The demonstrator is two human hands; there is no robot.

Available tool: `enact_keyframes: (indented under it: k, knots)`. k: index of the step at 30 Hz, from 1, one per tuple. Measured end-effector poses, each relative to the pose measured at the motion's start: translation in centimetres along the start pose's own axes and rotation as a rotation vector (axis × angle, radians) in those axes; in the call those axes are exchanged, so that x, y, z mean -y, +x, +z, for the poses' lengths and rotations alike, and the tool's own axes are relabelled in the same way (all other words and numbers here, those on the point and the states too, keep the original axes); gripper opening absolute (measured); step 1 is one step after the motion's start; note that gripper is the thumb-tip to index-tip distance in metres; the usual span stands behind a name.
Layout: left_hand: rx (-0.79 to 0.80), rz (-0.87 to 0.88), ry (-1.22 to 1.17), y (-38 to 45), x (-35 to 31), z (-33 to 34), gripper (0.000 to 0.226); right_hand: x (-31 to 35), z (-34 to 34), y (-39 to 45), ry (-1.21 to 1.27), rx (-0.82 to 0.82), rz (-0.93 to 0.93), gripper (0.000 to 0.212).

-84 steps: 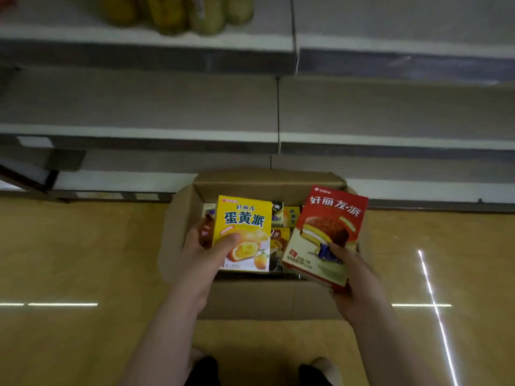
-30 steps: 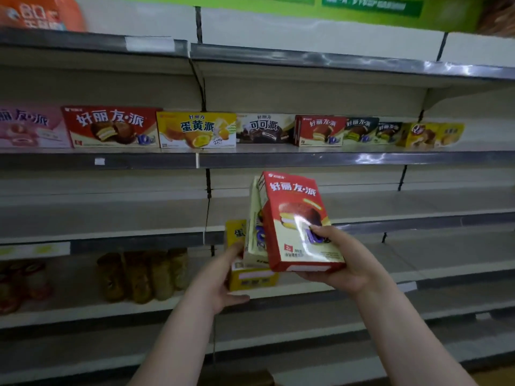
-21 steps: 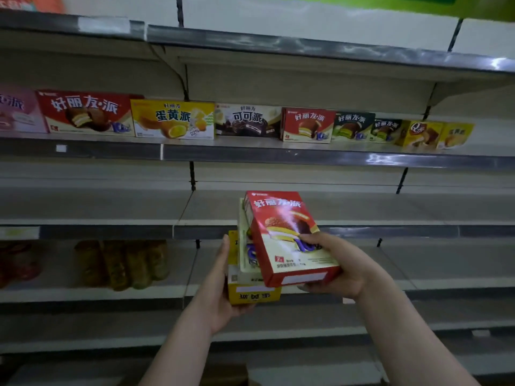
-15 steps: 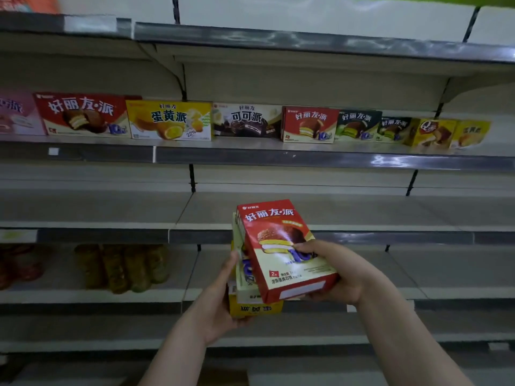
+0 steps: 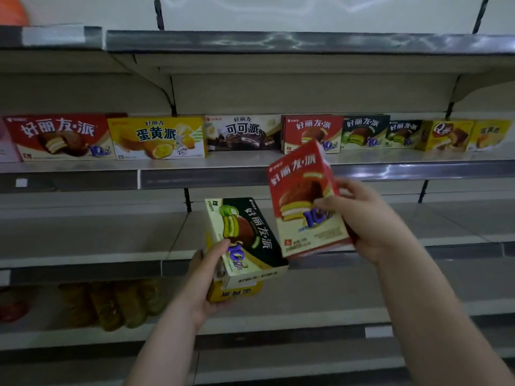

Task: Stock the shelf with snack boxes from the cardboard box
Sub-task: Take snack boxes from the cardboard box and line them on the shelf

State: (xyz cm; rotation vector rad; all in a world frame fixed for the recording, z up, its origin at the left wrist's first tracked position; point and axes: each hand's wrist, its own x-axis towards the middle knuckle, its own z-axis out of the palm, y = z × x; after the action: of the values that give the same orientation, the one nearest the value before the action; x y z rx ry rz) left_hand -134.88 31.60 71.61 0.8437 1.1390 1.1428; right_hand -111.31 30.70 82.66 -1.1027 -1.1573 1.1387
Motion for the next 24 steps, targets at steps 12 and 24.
enact_keyframes:
  k: [12, 24]
  knots:
    - [-0.116, 0.012, -0.248, 0.3, 1.3, 1.1, 0.056, -6.8, 3.2, 1.7, -1.367, 0.285, -1.209, 0.052]
    - [-0.245, 0.011, -0.365, -0.9, 5.1, 0.1, 0.043, -11.7, 3.7, 3.0, -1.140, 0.504, -1.204, 0.045]
